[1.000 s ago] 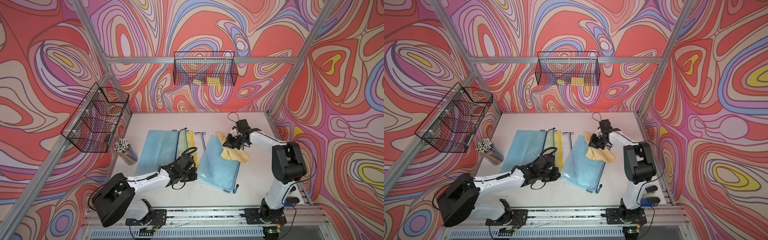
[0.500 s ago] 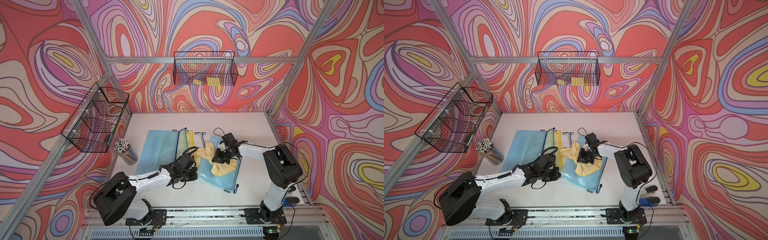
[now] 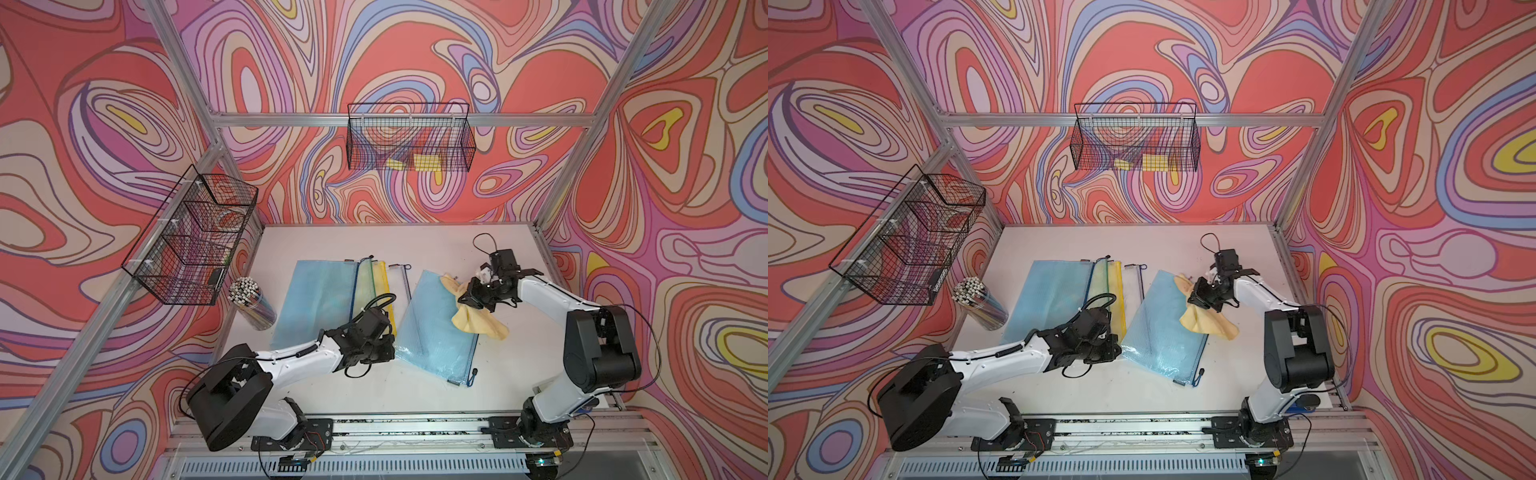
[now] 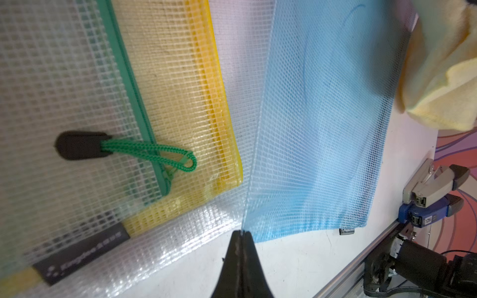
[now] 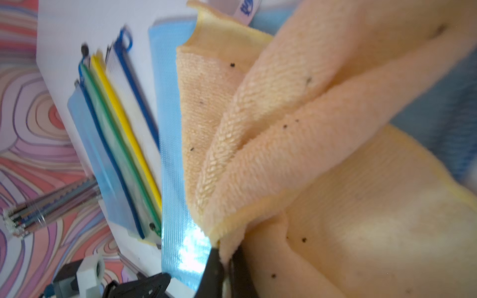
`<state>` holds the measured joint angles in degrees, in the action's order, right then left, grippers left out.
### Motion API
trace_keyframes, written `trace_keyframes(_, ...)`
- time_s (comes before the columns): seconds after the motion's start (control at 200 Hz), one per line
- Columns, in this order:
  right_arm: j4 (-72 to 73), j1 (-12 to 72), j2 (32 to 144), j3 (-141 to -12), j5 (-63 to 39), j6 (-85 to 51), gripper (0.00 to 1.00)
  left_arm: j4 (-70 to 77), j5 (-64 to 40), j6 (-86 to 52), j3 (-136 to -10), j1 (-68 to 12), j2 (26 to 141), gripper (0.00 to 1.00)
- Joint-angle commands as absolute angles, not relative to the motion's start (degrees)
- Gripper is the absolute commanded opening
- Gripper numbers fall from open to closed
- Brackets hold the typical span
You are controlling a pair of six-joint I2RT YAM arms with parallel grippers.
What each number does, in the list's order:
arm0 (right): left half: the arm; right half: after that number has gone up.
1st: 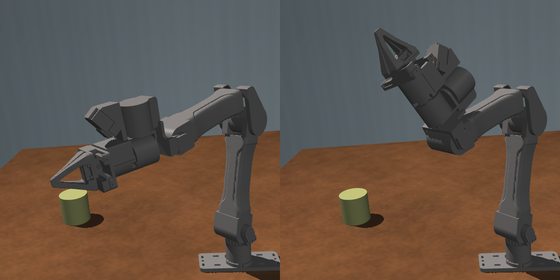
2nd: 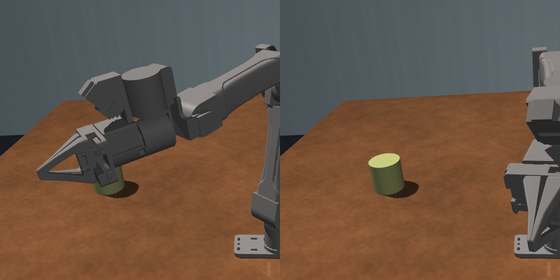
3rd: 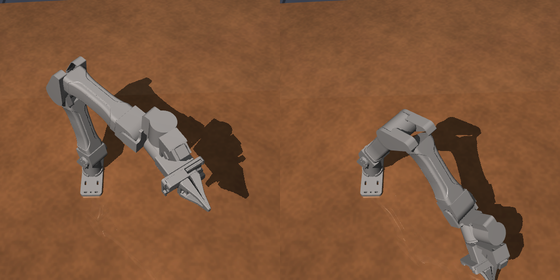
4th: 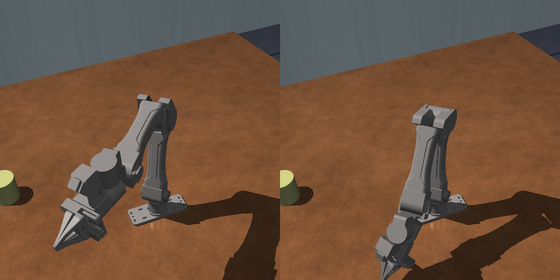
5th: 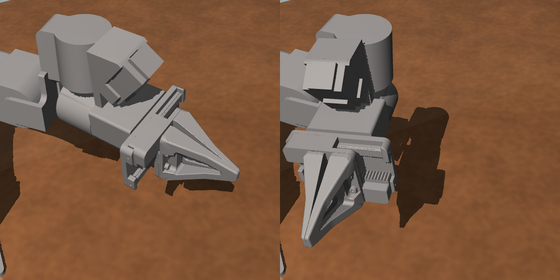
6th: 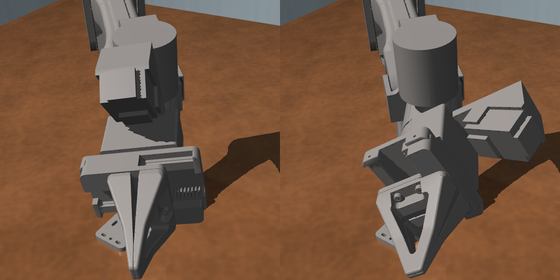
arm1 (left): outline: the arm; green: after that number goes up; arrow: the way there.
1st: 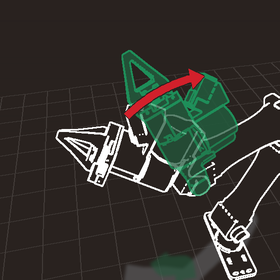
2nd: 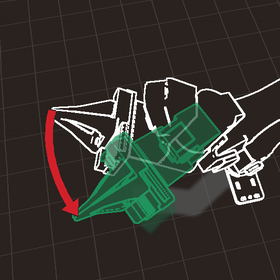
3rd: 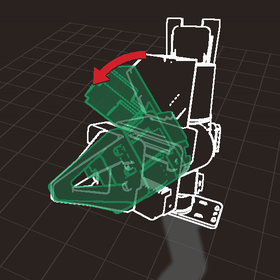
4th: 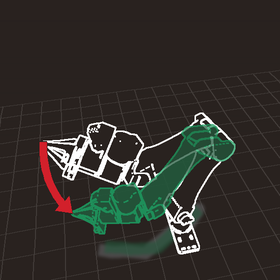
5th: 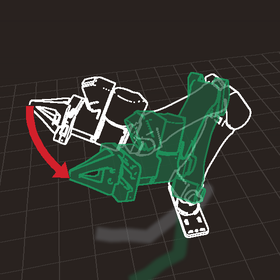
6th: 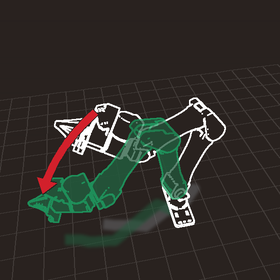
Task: Wipe the document bag
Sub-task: Wipe the dirt from the document bag.
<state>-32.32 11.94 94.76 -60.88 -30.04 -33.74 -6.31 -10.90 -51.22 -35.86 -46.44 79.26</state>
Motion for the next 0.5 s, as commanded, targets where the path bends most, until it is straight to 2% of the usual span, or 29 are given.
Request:
trace_keyframes(0.0,-28.6,21.2,94.4,-60.9,-33.8,-38.7,0.00,-7.5,-10.5,-51.2,-36.8,-46.3,79.6,0.00)
trace_keyframes(0.1,-22.1,25.8,95.4,-58.8,-35.7,-43.4,0.00,-8.0,-10.5,-50.9,-37.5,-46.3,79.9,0.00)
trace_keyframes(0.25,-20.9,24.6,97.5,-55.7,-35.2,-43.2,0.00,-8.5,-10.6,-50.5,-38.7,-46.2,80.8,0.00)
trace_keyframes(0.346,-20.7,18.8,98.4,-52.8,-35.5,-41.0,0.00,-8.4,-10.7,-50.4,-38.8,-46.3,81.0,0.00)
trace_keyframes(0.496,-23.3,4.4,99.8,-49.2,-37.0,-34.8,0.00,-8.4,-10.7,-50.4,-38.4,-46.3,80.9,0.00)
